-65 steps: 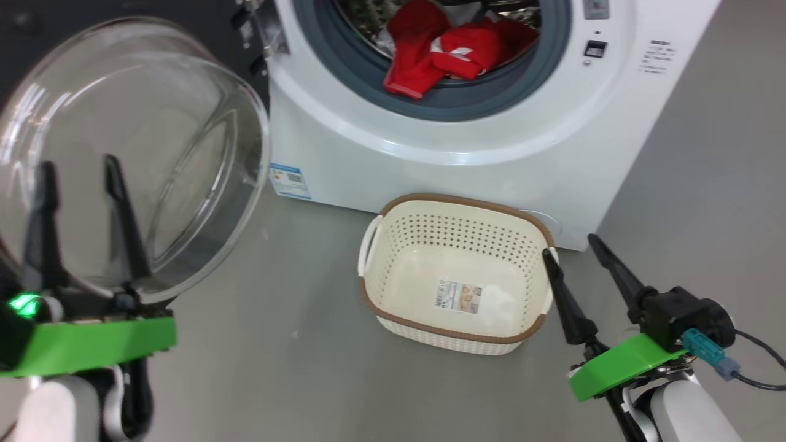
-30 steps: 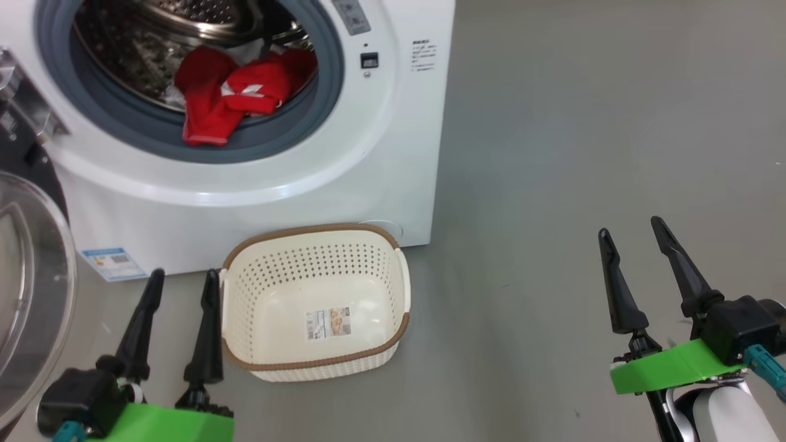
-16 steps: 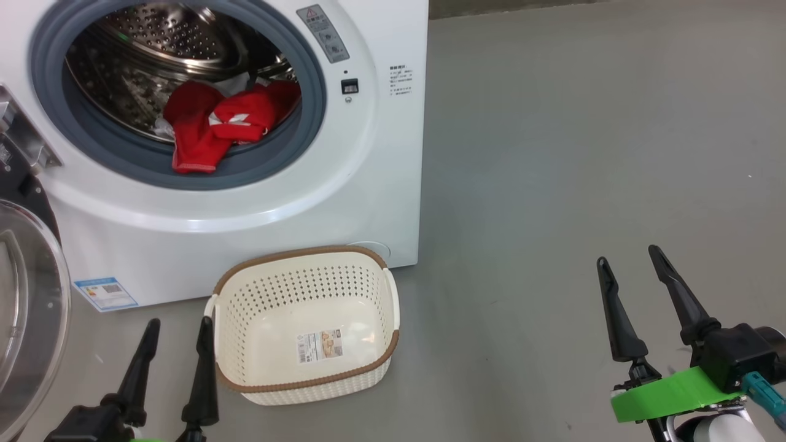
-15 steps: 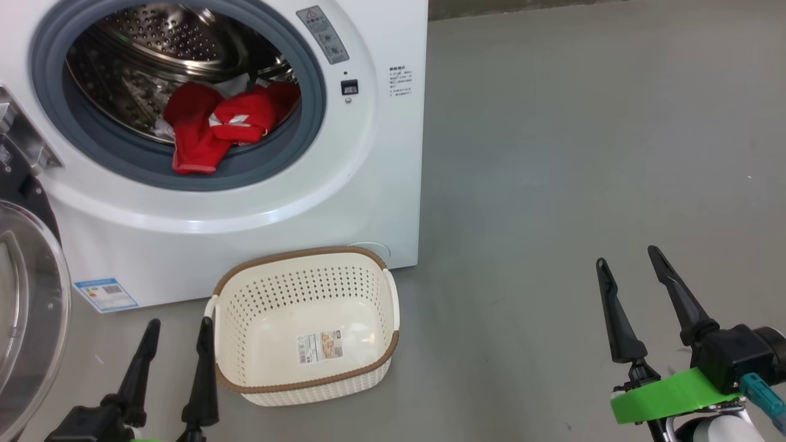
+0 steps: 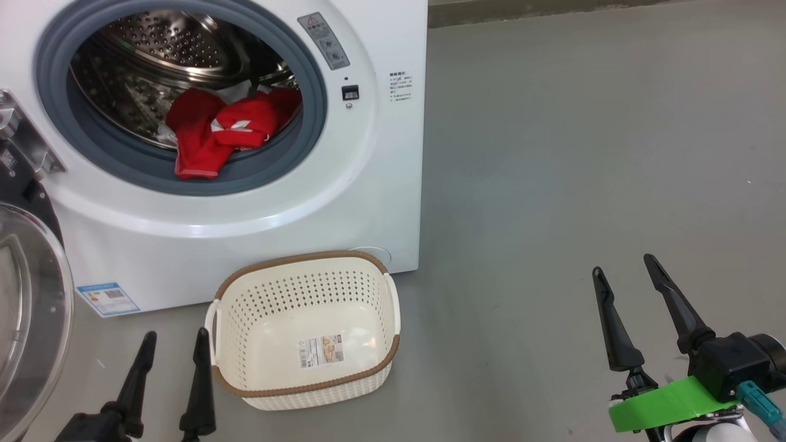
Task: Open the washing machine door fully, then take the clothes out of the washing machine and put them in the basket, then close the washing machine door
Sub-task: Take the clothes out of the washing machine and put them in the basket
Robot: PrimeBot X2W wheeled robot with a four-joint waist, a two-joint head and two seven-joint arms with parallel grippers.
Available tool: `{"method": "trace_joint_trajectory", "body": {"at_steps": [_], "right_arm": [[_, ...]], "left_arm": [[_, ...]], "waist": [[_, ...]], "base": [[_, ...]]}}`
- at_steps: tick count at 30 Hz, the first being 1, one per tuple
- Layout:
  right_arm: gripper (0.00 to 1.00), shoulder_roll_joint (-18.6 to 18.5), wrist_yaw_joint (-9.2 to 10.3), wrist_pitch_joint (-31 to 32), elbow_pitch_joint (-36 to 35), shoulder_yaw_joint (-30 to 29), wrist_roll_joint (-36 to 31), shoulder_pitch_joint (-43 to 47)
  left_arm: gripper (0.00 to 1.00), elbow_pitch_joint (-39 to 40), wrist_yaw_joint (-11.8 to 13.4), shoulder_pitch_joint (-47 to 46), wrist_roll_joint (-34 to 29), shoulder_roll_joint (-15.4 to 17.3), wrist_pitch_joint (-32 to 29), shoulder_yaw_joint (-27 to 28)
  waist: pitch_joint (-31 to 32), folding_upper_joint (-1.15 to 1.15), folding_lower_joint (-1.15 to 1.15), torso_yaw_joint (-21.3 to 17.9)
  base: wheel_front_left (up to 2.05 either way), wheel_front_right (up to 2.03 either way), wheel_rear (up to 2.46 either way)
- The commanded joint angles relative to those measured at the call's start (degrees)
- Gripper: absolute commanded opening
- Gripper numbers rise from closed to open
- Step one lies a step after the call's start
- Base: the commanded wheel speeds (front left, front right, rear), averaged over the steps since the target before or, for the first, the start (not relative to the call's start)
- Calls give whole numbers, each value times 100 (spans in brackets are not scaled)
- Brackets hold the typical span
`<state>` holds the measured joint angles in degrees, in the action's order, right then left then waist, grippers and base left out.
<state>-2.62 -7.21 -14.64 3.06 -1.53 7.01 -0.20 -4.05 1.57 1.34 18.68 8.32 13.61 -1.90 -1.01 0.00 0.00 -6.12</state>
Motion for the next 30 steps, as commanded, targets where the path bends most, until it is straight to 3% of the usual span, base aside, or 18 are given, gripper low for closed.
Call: {"method": "trace_joint_trajectory", "body": {"at_steps": [1,8,14,22,30], "right_arm": [[100,-26,-28,-36,-157,129,-1,-79],[100,-26,-28,-36,-120,183,25,-90],[100,-26,-28,-36,-82,228,79,-89],[100,-26,-28,-36,-76,199,86,-121],[100,-26,-28,-36,-54,198,78,-87]], "left_arm": [[100,110,45,-141,-27,117,-11,206],[100,112,77,-166,-33,172,-43,191],[100,224,279,-154,-121,146,40,302],[100,302,209,-145,-63,74,81,240],[100,314,160,-145,41,10,106,249]], "waist": [[2,0,0,6],[12,0,0,20],[2,0,0,20],[-1,0,0,8],[60,0,0,4]], "base": [[65,-65,0],[119,-119,0],[186,-186,0],[114,-114,0],[22,-22,0]]}}
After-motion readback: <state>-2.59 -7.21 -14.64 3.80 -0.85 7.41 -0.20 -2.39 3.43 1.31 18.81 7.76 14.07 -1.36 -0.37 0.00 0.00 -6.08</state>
